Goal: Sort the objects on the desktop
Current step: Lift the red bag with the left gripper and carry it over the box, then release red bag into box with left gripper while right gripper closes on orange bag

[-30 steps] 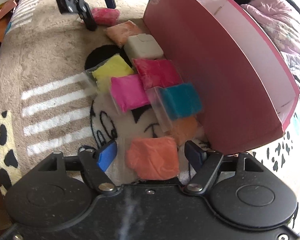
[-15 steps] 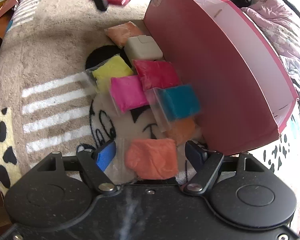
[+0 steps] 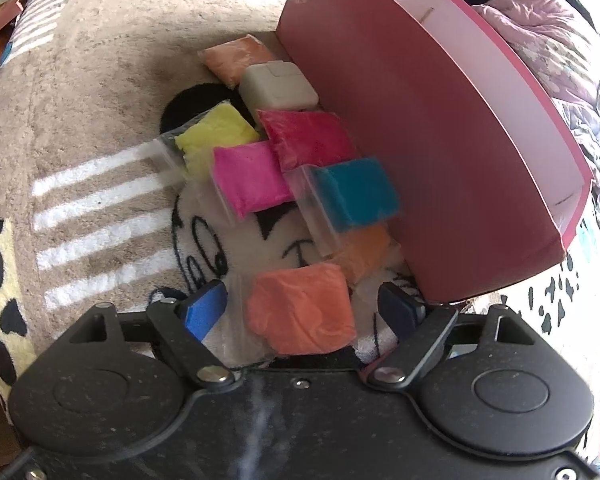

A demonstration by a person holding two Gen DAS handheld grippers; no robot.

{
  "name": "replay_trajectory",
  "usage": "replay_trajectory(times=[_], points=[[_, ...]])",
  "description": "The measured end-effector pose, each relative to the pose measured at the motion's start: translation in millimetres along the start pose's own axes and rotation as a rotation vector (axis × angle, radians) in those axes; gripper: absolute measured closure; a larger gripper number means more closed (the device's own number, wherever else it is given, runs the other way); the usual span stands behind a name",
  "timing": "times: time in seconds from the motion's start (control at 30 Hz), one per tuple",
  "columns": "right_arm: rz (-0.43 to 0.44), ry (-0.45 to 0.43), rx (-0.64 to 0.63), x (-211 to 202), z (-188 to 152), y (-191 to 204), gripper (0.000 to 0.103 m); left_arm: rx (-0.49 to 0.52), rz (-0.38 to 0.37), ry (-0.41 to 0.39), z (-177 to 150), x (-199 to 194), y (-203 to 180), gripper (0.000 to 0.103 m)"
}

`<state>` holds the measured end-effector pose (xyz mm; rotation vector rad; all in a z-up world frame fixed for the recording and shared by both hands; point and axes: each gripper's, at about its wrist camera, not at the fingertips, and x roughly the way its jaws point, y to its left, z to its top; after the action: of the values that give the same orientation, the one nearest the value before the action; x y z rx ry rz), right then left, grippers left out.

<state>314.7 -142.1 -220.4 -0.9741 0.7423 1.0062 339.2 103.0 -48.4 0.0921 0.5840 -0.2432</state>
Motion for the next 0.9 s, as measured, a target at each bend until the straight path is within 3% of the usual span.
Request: replay_trajectory(times=[0.17,0.43,0.9], points=[[-0.003,0.001,0.035,3,-1,-2,0.014,-0.130,0.075,-0.008,11,19,11,0.062],[0.004,0.010,0.144,9,-6,-11,0.008,-0.255,0.165,0.065,2,61,19,0.062],[-0.002,-0.028,0.172,5,-16,-8,0.007,-0.254,0.182,0.164,-13,105,6,0.062]])
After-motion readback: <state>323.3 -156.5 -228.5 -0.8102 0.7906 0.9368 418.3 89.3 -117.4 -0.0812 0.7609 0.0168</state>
